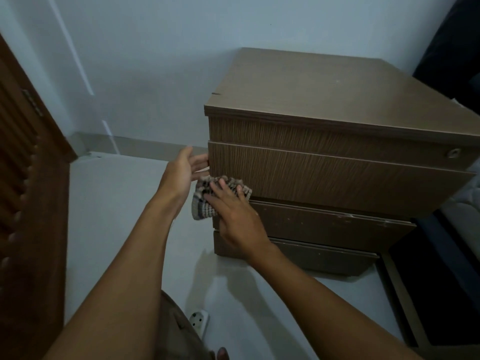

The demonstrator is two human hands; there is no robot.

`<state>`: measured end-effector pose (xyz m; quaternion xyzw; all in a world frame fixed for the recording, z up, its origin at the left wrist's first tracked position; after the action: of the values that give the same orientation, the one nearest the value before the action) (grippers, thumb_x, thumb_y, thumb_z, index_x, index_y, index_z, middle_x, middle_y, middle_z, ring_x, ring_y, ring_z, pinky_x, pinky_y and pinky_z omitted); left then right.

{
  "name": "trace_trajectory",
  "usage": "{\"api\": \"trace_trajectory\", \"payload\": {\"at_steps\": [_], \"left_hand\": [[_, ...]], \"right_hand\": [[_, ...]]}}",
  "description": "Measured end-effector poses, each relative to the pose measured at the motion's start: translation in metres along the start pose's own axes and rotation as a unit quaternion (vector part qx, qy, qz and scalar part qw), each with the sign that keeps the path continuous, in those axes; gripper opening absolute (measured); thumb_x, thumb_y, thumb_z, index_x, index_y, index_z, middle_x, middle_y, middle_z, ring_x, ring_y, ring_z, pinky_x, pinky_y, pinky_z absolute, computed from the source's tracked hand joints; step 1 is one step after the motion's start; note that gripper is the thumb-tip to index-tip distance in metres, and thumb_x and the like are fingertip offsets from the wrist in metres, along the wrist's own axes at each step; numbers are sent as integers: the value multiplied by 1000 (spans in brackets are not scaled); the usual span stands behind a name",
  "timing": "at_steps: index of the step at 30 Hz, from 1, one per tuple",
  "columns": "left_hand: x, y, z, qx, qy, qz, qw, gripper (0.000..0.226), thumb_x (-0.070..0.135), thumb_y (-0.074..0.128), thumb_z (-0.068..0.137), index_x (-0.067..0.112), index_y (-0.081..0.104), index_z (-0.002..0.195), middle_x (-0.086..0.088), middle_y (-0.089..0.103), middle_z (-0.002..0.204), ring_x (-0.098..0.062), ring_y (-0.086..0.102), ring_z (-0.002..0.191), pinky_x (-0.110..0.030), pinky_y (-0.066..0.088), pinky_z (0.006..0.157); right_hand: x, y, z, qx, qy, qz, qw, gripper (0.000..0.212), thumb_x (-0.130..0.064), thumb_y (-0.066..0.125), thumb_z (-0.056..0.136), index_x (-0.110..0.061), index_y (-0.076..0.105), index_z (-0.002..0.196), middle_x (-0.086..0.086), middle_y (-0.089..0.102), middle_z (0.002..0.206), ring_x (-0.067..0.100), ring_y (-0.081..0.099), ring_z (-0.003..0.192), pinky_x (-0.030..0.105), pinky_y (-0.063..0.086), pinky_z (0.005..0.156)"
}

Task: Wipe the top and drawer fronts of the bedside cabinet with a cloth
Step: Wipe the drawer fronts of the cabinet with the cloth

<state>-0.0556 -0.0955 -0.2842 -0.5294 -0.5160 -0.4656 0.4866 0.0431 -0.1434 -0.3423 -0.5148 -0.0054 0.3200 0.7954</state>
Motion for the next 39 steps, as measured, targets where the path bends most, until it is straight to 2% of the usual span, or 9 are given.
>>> {"api": "trace_trajectory", "payload": {"at_steps": [4,7,11,15,21,25,30,36,39], "left_hand": [[2,-2,2,0,6,0,1000,49,35,22,105,13,66,101,-7,65,111,-20,64,99,-32,40,99],[0,-3,2,0,3,13,1000,52,38,19,104,14,65,108,-2,65,109,-10,63,90,-28,38,82],[-2,-3,-1,-11,1,-9,1000,58,41,14,103,18,67,106,2,67,104,-10,62,94,-28,38,83],[-2,-5,-1,-5,-11,-21,1000,60,44,14,102,17,68,105,-7,67,115,-23,62,104,-37,35,101],[-2,-3,0,-1,-1,-7,1000,56,39,18,104,12,65,114,-5,65,104,-20,63,102,-20,38,75],[-3,-4,2,2,1,13,1000,50,41,20,103,22,66,101,-2,65,104,-19,63,103,-35,39,94],[-5,-4,1,17,5,15,1000,44,41,26,101,25,67,95,3,68,99,-17,63,94,-36,47,89],[-2,1,-5,70,27,27,997,29,32,44,98,24,62,77,6,64,82,-8,61,80,-25,47,74],[-6,3,-8,78,38,59,994,25,39,53,94,20,67,86,0,64,96,-14,60,94,-33,47,86]], "right_hand": [[-5,-17,-20,-38,-26,28,999,54,-13,32,79,-10,61,125,7,52,140,23,41,136,44,37,110],[-15,-58,-25,94,-103,-30,990,45,-3,44,82,-7,63,123,11,56,135,27,44,133,44,36,110],[-16,-96,-7,208,-113,-121,964,46,3,42,88,-9,59,128,10,51,140,29,41,135,45,31,113],[-13,-60,22,60,-134,-236,961,54,-4,38,86,-11,47,138,8,43,147,26,32,140,46,19,116],[0,-9,-5,-99,-201,-252,941,38,-9,66,78,-12,68,115,8,64,126,26,54,124,43,37,106],[-10,-31,-20,-71,-222,-184,955,37,-6,57,82,-10,65,118,9,61,129,28,51,127,42,42,105],[-20,-72,-1,43,-223,-254,940,48,-5,61,83,-11,55,131,7,51,141,28,40,136,47,27,113],[23,-31,-19,-110,-192,-333,917,45,-10,61,82,-14,60,127,5,52,141,25,38,137,45,17,114],[37,-23,-41,-164,-166,-285,930,44,-5,66,80,-15,64,122,4,55,137,26,42,135,47,21,113]]}}
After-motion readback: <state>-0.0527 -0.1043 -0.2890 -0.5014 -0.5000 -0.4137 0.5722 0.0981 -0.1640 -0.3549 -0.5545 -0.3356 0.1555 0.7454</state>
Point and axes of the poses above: each hand's wrist, its own z-axis towards the middle knuckle, its own y-axis out of the palm, x = y × z, the point moved 8 cm from there along z, towards the middle knuckle
